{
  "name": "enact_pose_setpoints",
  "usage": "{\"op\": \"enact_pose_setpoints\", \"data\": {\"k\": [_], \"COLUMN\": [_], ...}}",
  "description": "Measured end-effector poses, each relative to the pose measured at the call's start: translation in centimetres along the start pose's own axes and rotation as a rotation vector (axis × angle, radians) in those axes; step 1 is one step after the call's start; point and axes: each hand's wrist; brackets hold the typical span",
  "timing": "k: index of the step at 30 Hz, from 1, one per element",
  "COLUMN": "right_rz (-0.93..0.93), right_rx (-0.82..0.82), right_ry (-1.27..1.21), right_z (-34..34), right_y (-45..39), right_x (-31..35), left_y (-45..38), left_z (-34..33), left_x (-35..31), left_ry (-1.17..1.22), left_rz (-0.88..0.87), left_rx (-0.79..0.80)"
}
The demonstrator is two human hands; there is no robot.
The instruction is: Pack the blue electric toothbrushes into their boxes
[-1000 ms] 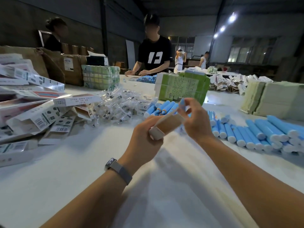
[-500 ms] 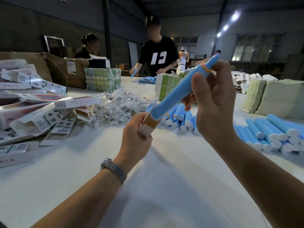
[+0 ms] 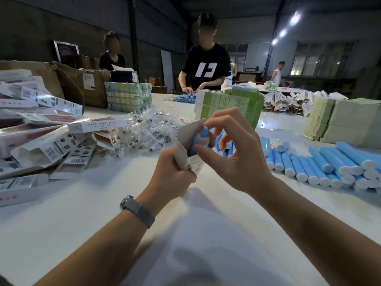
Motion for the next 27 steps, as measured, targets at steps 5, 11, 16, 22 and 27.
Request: {"op": "enact_pose_setpoints", "data": {"k": [5,11,16,22,27], "right_rz": [0.071,-0.079,-0.408,-0.582,-0.665], "right_rx": [0.061,-0.062,-0.067,0.081,0.394], "right_ry": [0.086,-0.128,-0.417,-0.524,0.038], "right_z": [-0.1,-1.1,-5.0,-10.7,-15.5], "right_y": [0.5,-0.1,-1.1,-2.5,-3.3], "right_x": [-0.6,-0.5,-2.1,-5.3,-9.7], "left_y": [0.2,-0.3,-0.7,-2.0,-2.8], "left_z": [0.3,0.9,1.7,4.3,5.4], "left_x": [-0.9,1.2,1.8,3.8,4.7], "left_ry": [-0.027,-0.067,-0.212,-0.306,-0.135], "left_rz": [-0.036,-0.051,-0.182,-0.082,0.130], "left_rx": [0.039,-0.126,-0.329,-0.583,-0.650]}}
Point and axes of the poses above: each hand's wrist, its own y-axis away from the middle knuckle, its own z-axis out of the back of the hand, x = y × z, and after that the axes turned 6 degrees about -z, right-handed
